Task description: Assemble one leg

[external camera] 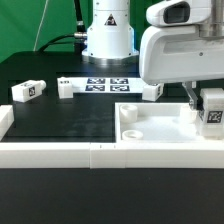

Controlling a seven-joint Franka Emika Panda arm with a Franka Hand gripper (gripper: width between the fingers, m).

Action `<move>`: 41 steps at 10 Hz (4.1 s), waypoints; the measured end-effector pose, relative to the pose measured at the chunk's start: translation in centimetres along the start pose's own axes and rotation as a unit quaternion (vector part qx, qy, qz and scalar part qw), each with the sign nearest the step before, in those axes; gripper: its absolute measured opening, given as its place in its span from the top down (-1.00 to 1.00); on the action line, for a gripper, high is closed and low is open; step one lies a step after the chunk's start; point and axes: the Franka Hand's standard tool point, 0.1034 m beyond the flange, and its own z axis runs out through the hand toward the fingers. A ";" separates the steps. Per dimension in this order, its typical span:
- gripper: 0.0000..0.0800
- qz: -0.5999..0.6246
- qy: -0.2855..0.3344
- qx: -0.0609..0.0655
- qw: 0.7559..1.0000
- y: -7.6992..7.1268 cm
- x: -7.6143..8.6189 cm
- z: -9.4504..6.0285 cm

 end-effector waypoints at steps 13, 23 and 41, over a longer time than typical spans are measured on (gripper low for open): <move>0.27 0.656 0.010 0.019 0.754 -0.5 -0.8 0.3; -0.62 0.448 -0.005 0.012 0.894 -0.5 -0.5 -0.1; 0.28 0.192 -0.001 -0.014 0.981 0.2 0.0 -0.2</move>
Offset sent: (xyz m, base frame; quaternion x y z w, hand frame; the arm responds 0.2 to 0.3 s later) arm -0.0146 0.0030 -0.0024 -0.0106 0.0177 0.2468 0.9688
